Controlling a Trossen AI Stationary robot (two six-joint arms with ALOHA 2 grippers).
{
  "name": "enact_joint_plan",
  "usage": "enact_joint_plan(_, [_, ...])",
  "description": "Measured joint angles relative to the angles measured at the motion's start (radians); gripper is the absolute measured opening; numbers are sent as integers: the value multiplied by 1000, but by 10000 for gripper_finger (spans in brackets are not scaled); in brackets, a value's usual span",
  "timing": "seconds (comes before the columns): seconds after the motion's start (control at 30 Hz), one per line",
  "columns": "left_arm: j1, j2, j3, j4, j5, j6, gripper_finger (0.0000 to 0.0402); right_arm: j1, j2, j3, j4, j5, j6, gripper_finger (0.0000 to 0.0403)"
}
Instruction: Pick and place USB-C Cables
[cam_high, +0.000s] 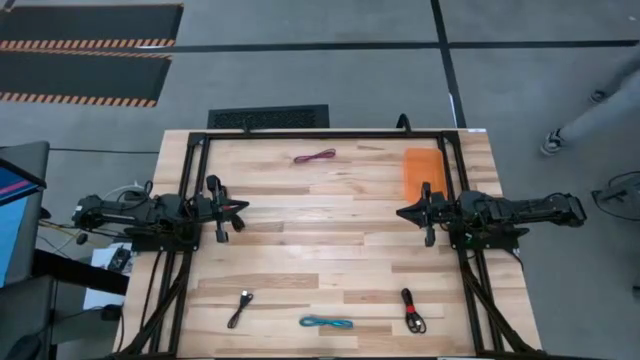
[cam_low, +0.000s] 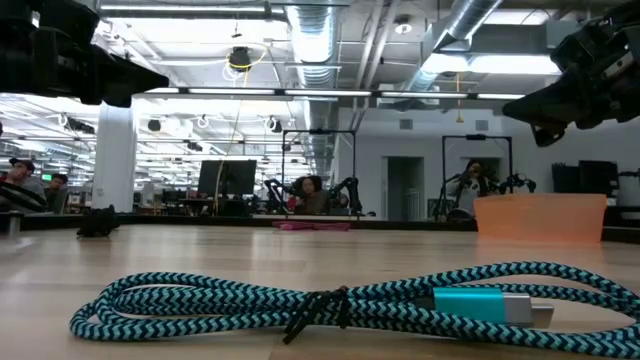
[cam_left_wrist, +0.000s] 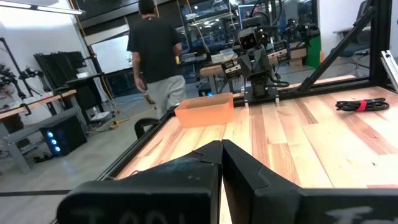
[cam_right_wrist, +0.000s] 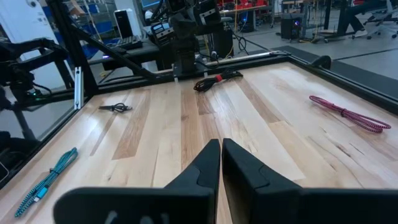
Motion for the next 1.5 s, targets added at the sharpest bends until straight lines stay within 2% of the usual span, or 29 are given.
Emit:
enact_joint_plan(0.37, [0, 0, 0, 0, -3, 0, 2, 0, 0, 0, 0, 0, -2, 44])
enact_joint_plan(0.53, [0, 0, 0, 0, -3, 0, 2, 0, 0, 0, -1, 0, -182, 44])
enact_joint_plan(0.77, [0, 0, 0, 0, -3, -79, 2, -7, 0, -3, 37, 5, -302, 44])
enact_joint_plan(0.83, [0, 0, 0, 0, -8, -127, 2, -6, 1, -8, 101, 3, -268, 44])
enact_joint_plan(0.97, [2, 0, 0, 7, -105, -148, 2, 1, -1, -4, 313, 3, -9, 44])
enact_joint_plan(1.1, [11, 6, -11, 44, -244, -55, 2, 1, -1, -3, 447, 2, 140, 44])
enact_joint_plan(1.17, [42, 21, -11, 63, -267, -23, 2, 1, 0, -3, 474, 2, 183, 44])
enact_joint_plan(1.23, [88, 54, -11, 101, -237, -28, 2, -2, 0, -3, 494, 2, 174, 44])
enact_joint_plan(1.33, [178, 130, -11, 158, -107, -64, 2, -16, 0, -3, 495, 8, 16, 44])
enact_joint_plan(1.5, [344, 357, -11, 357, 47, -89, 2, -47, 0, -3, 497, 103, -62, 44])
